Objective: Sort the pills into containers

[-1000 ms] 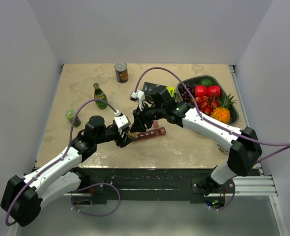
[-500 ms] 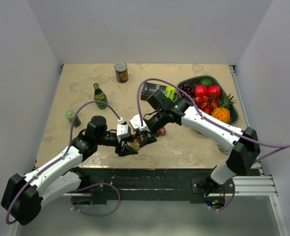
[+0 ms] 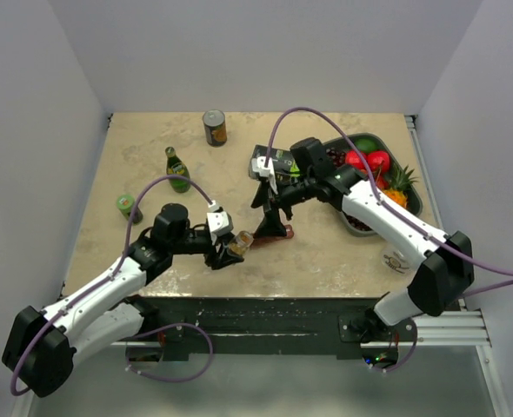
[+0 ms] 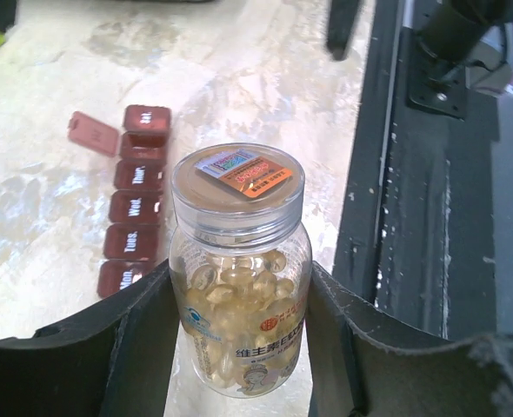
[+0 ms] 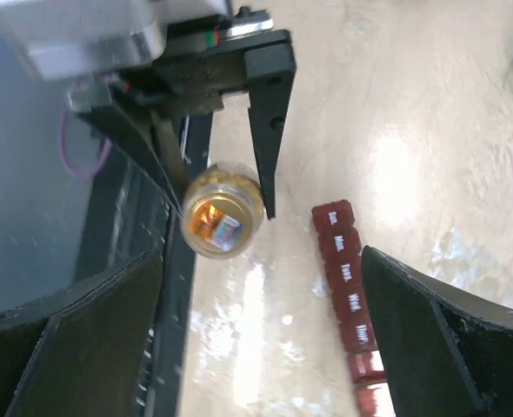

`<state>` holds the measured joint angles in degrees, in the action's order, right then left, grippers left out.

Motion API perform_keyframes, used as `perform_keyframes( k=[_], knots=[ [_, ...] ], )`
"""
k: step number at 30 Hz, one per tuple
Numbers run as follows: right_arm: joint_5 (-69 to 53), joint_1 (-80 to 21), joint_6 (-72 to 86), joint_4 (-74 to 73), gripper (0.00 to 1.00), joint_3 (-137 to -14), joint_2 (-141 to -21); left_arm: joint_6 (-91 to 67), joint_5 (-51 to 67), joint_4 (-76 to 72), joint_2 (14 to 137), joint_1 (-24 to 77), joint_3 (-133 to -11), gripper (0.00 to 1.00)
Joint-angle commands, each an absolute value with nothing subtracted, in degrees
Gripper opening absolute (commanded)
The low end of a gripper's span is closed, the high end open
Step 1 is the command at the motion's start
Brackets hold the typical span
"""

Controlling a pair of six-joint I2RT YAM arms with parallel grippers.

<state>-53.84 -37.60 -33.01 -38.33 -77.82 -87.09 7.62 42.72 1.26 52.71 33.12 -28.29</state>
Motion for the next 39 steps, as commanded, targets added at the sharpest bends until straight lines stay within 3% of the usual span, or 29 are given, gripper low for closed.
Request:
perform_keyframes(
  k=[1, 5, 11, 14, 18, 19, 21, 22, 24, 25, 26, 28, 29, 35, 37, 39],
  knots=[
    [-48.09, -38.41, -1.0, -20.31, 0.99, -72.87, -82.88, 2.55, 37.62, -4.21, 53.0, 32.96, -31.02, 0.0],
    [-36.4, -41.74, 4.65, -20.48, 0.99, -72.07, -82.44, 0.7, 37.0, -5.8, 53.44, 33.05, -31.46, 0.0],
    [-33.4, -44.29, 8.26, -18.98, 0.98, -71.45, -84.37, 0.35, 36.47, -6.15, 54.23, 32.96, -31.82, 0.0],
    [-32.87, -45.17, 7.65, -18.81, 0.91, -71.54, -85.34, 0.35, 36.21, -6.15, 54.32, 32.96, -31.82, 0.0],
    [-32.96, -45.26, 6.59, -18.46, 0.69, -71.28, -85.34, 0.44, 35.6, -5.71, 54.05, 32.96, -31.73, 0.0],
    [-32.78, -45.26, 6.42, -18.54, 0.58, -71.28, -85.43, 0.7, 35.33, -5.54, 54.05, 32.96, -31.73, 0.0],
    [-33.31, -45.26, 4.93, -18.81, 0.46, -71.1, -85.34, 0.97, 35.16, -5.1, 53.79, 33.05, -31.9, 0.0],
    [-33.83, -45.26, 3.88, -18.9, 0.35, -71.19, -85.34, 1.23, 34.98, -4.84, 53.7, 32.96, -31.9, 0.0],
    [-37.68, -45.18, 0.28, -20.12, 0.28, -71.8, -85.69, 1.84, 35.07, -4.22, 53.35, 32.96, -31.73, 0.0],
    [-40.49, -45.18, -4.7, -21.69, 0.26, -72.42, -86.04, 2.11, 35.59, -4.04, 53.09, 33.05, -31.64, 0.0],
    [-46.78, -45.18, -14.58, -26.49, 0.16, -74.16, -86.39, 2.81, 36.2, -3.87, 53.0, 33.05, -31.55, 0.0],
    [-52.0, -45.18, -25.43, -33.1, 0.06, -76.36, -88.06, 3.6, 39.61, -3.95, 52.56, 33.05, -30.94, 0.0],
    [-54.29, -45.44, -38.02, -41.49, 0.0, -79.16, -89.11, 3.78, 41.12, -4.56, 52.65, 32.96, -30.85, 0.0],
    [-60.64, -45.35, -66.66, -61.84, 0.02, -85.94, -96.5, 1.06, 50.27, -8.26, 53.35, 32.96, -28.83, 0.0],
    [-61.61, -45.35, -68.2, -63.36, 0.3, -86.31, -97.82, 1.32, 49.58, -7.56, 53.61, 33.05, -28.74, 0.0],
    [-61.79, -45.35, -67.5, -63.2, 0.5, -85.78, -97.47, 2.2, 48.61, -6.42, 53.53, 33.05, -28.74, 0.0]
  ],
)
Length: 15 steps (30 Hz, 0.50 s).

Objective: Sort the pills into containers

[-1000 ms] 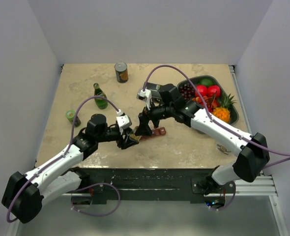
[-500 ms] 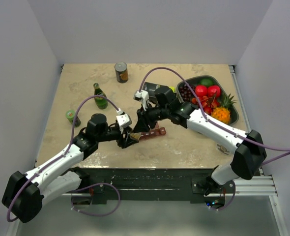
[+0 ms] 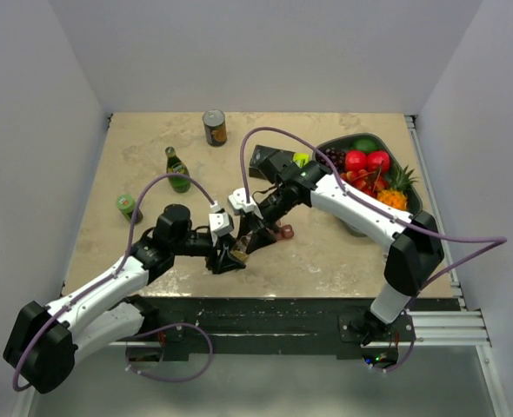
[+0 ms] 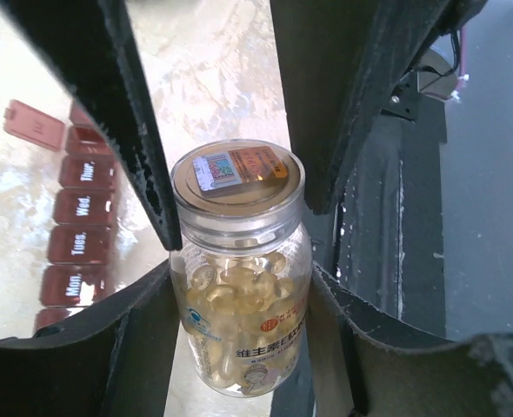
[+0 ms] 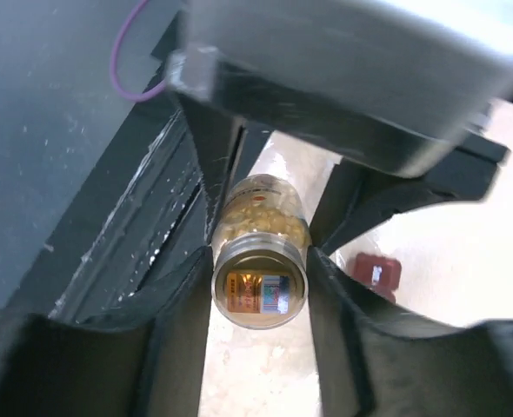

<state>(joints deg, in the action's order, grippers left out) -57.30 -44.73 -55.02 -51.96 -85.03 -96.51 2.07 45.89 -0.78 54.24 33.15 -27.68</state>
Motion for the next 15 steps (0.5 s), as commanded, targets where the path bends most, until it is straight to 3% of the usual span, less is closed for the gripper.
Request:
perform_keyframes(
  k=[1, 3, 4, 5, 10, 15],
  knots=[
    [-61.96, -45.09, -66.54, -62.67, 0.69, -85.61, -96.34, 2.37, 47.47, -6.07, 53.44, 33.05, -28.83, 0.0],
    [-62.31, -43.95, -61.1, -58.99, 0.83, -84.47, -94.84, 2.81, 46.33, -5.54, 53.35, 33.05, -28.83, 0.0],
    [-62.92, -42.64, -59.08, -57.5, 0.96, -84.03, -93.01, 2.9, 45.97, -5.45, 53.44, 32.96, -28.74, 0.0],
    [-63.1, -42.02, -53.84, -53.57, 0.99, -82.81, -92.21, 2.99, 45.79, -5.45, 53.7, 33.05, -28.91, 0.0],
    [-62.24, -39.2, -36.62, -42.39, 0.99, -77.1, -87.2, 2.81, 43.86, -5.1, 54.14, 33.05, -29.44, 0.0],
    [-53.46, -39.29, -16.83, -23.94, 0.99, -70.41, -83.24, 1.32, 38.6, -4.92, 53.88, 33.05, -30.15, 0.0]
  ],
)
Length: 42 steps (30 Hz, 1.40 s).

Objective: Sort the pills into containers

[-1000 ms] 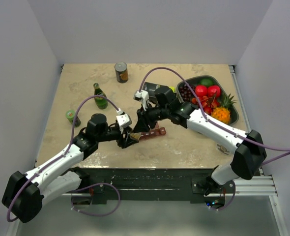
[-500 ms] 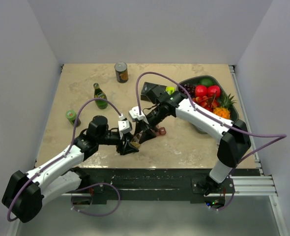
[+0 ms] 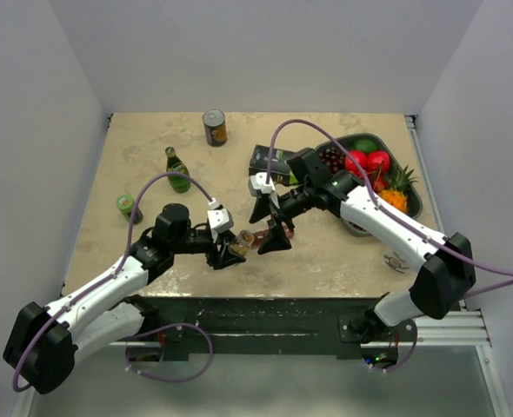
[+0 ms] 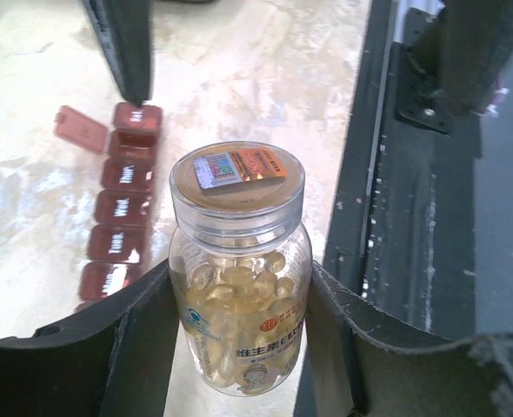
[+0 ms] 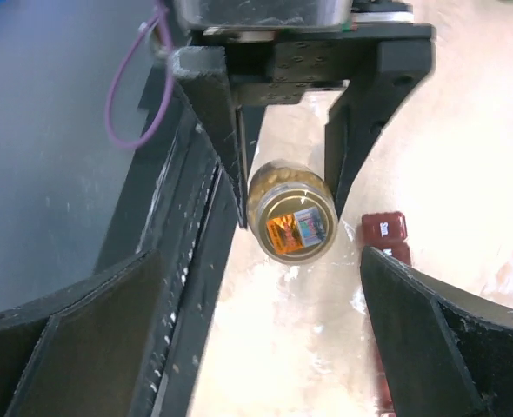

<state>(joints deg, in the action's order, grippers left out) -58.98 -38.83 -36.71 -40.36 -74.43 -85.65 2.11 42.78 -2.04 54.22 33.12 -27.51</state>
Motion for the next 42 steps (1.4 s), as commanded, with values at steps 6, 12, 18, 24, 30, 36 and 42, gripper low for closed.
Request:
perform_keyframes(
  k=[6, 12, 18, 24, 30, 36, 42],
  knots=[
    [-40.71, -41.75, 1.39, -16.44, 0.99, -67.33, -82.53, -1.76, 34.98, -5.27, 54.58, 33.05, -30.76, 0.0],
    [-38.76, -42.89, 6.06, -14.42, 0.99, -67.06, -83.85, -2.28, 34.63, -5.36, 55.11, 33.05, -30.85, 0.0],
    [-38.94, -44.47, 6.15, -13.8, 0.88, -66.97, -85.34, -2.37, 34.37, -5.36, 55.02, 33.05, -30.67, 0.0],
    [-39.37, -44.47, 5.98, -13.18, 0.67, -66.53, -85.87, -2.46, 34.19, -5.36, 54.76, 33.05, -30.5, 0.0],
    [-41.13, -44.47, 5.19, -12.92, 0.43, -66.53, -86.13, -2.29, 33.75, -5.19, 54.06, 32.96, -30.41, 0.0],
    [-47.6, -44.38, -2.58, -15.62, 0.23, -67.58, -86.66, -0.62, 35.06, -5.19, 53.09, 33.05, -29.88, 0.0],
    [-61.16, -43.86, -36.51, -36.62, 0.24, -73.91, -88.94, 2.11, 42.09, -6.5, 52.74, 32.96, -28.48, 0.0]
  ],
)
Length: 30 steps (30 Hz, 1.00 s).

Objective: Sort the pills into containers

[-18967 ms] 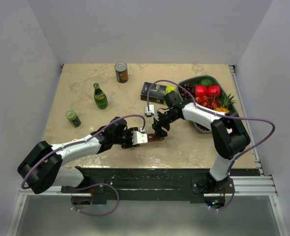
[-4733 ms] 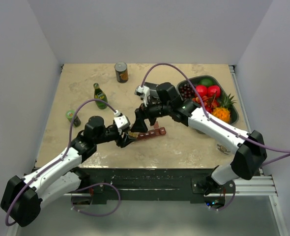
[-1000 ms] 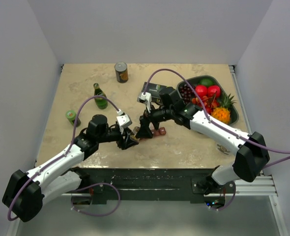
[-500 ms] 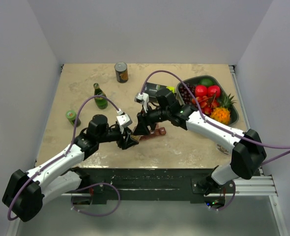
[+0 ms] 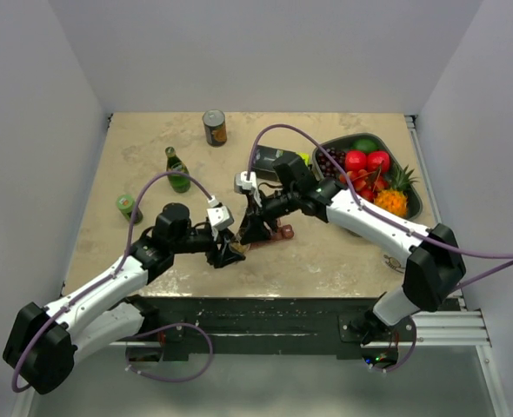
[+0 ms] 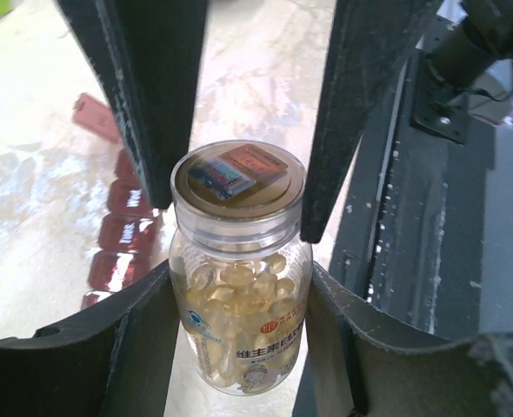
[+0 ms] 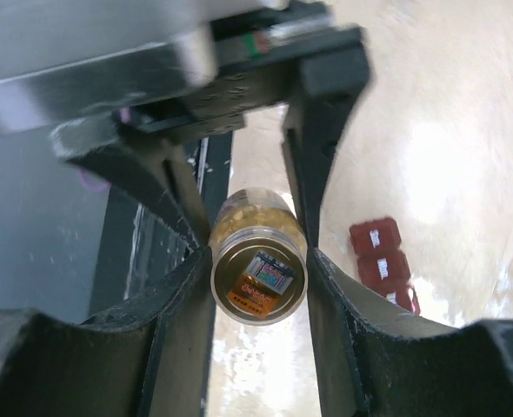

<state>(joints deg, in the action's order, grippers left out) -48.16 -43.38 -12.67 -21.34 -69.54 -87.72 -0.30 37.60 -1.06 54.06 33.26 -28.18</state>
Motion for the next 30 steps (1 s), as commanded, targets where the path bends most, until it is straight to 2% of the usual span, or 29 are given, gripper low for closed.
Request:
perform_keyframes(
  k=[1, 6, 10, 11, 14, 15, 17, 20, 26, 30],
  knots=[
    [-61.78, -43.94, -39.17, -38.3, 0.29, -74.26, -89.47, 2.02, 42.97, -6.76, 52.91, 33.05, -28.3, 0.0],
    [-62.49, -43.95, -58.91, -50.76, 0.37, -75.84, -90.79, 3.16, 49.12, -7.12, 53.79, 32.96, -27.69, 0.0],
    [-61.09, -43.95, -61.26, -51.95, 0.52, -75.68, -90.79, 4.13, 49.75, -6.77, 54.05, 32.96, -27.42, 0.0],
    [-61.17, -43.95, -60.48, -51.33, 0.62, -75.5, -90.62, 4.3, 48.96, -6.59, 53.97, 33.05, -27.51, 0.0],
    [-60.03, -43.86, -53.81, -46.86, 0.79, -74.62, -89.92, 4.22, 47.2, -6.5, 53.44, 33.05, -27.42, 0.0],
    [-60.03, -43.6, -50.48, -44.84, 0.89, -74.62, -89.56, 3.87, 46.94, -6.5, 53.52, 32.96, -27.51, 0.0],
    [-60.73, -42.72, -46.52, -42.46, 0.97, -74.53, -88.86, 3.69, 46.15, -6.5, 53.44, 32.96, -27.68, 0.0],
    [-61.44, -41.84, -38.61, -37.9, 0.99, -74.27, -87.1, 3.34, 44.48, -6.42, 53.35, 32.96, -27.86, 0.0],
    [-52.76, -41.57, -7.88, -19.27, 0.99, -68.04, -82.71, 1.85, 40.53, -6.59, 53.09, 32.96, -28.47, 0.0],
    [-46.24, -41.66, -0.44, -15.91, 0.99, -67.15, -82.62, 0.79, 38.85, -6.42, 53.35, 33.05, -28.92, 0.0]
  ],
)
